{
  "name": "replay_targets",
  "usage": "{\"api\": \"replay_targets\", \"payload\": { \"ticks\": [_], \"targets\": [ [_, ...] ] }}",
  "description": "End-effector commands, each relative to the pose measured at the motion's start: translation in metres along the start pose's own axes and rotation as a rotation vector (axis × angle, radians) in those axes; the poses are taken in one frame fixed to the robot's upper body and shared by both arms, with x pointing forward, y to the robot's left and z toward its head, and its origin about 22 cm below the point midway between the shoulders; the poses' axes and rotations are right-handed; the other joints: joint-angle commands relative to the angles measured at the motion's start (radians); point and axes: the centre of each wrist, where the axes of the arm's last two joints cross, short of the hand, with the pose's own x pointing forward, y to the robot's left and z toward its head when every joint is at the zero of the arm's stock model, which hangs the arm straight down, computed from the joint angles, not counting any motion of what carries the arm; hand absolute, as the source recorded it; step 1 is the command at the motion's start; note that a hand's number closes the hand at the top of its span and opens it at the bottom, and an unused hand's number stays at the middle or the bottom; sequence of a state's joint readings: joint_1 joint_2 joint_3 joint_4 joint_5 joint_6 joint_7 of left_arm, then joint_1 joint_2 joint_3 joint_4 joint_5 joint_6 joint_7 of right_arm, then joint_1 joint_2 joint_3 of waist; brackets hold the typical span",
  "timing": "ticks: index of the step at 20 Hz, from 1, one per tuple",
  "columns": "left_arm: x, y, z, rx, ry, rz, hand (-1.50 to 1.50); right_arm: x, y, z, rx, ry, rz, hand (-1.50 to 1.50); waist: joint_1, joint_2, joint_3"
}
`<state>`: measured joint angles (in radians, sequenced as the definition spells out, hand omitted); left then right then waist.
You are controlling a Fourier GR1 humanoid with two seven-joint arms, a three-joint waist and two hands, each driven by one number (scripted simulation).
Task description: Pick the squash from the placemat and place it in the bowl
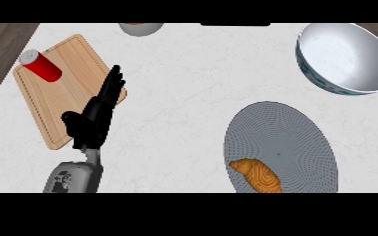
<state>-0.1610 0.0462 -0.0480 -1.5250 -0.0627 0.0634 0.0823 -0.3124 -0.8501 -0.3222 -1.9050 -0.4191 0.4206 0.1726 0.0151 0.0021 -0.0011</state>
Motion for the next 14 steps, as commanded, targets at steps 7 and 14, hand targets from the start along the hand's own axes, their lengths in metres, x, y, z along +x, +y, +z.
{"api": "replay_targets", "payload": {
  "ticks": [7, 14],
  "targets": [
    [-0.001, 0.000, 0.002, -0.027, -0.014, -0.004, 0.00, -0.039, -0.015, -0.048, -0.059, 0.129, 0.380, 1.50, 0.030, 0.009, 0.001],
    [0.007, 0.003, 0.000, -0.019, -0.024, 0.009, 0.00, -0.119, 0.001, -0.069, -0.062, 0.166, 0.372, 1.50, 0.013, 0.005, 0.001]
  ]
}}
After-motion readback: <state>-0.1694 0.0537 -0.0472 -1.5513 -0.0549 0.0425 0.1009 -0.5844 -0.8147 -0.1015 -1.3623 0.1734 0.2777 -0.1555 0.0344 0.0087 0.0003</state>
